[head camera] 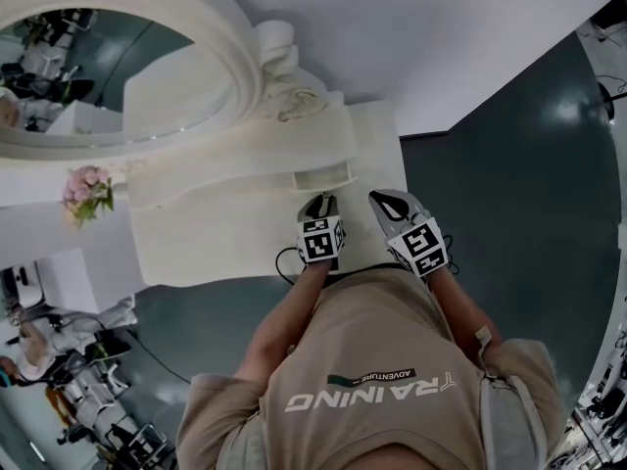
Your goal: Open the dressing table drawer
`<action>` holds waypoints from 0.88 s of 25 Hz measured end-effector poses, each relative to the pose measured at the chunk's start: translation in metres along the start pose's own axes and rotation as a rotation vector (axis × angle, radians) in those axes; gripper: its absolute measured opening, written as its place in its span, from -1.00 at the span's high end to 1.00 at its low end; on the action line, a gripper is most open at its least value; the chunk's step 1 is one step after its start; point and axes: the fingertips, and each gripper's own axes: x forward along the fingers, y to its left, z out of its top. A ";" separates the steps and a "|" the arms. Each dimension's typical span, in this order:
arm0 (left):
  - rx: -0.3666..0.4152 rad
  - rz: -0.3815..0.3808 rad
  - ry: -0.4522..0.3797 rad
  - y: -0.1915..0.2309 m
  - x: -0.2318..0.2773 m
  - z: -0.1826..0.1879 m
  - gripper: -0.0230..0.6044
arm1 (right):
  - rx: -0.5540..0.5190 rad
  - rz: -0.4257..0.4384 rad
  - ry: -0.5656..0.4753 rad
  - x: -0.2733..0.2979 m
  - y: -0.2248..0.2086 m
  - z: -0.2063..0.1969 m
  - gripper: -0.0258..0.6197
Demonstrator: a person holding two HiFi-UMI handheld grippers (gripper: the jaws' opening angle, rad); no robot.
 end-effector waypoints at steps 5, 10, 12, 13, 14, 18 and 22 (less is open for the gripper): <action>-0.018 -0.008 0.005 0.010 -0.011 -0.005 0.56 | -0.001 0.007 0.006 0.008 0.005 0.002 0.91; -0.031 -0.038 -0.016 0.020 -0.026 0.001 0.70 | -0.019 0.011 0.018 0.015 0.013 0.009 0.91; -0.035 -0.058 -0.049 0.023 -0.037 0.009 0.88 | -0.024 0.012 0.020 0.018 0.018 0.012 0.91; -0.035 -0.069 -0.068 0.024 -0.043 0.014 0.89 | -0.023 0.013 0.024 0.019 0.020 0.014 0.91; -0.033 -0.079 -0.085 0.026 -0.049 0.020 0.88 | -0.017 0.015 0.028 0.020 0.023 0.015 0.91; -0.018 -0.107 -0.144 0.033 -0.069 0.043 0.88 | 0.007 0.019 0.018 0.025 0.032 0.027 0.91; -0.035 -0.142 -0.207 0.037 -0.087 0.066 0.88 | -0.013 0.008 0.005 0.028 0.038 0.042 0.91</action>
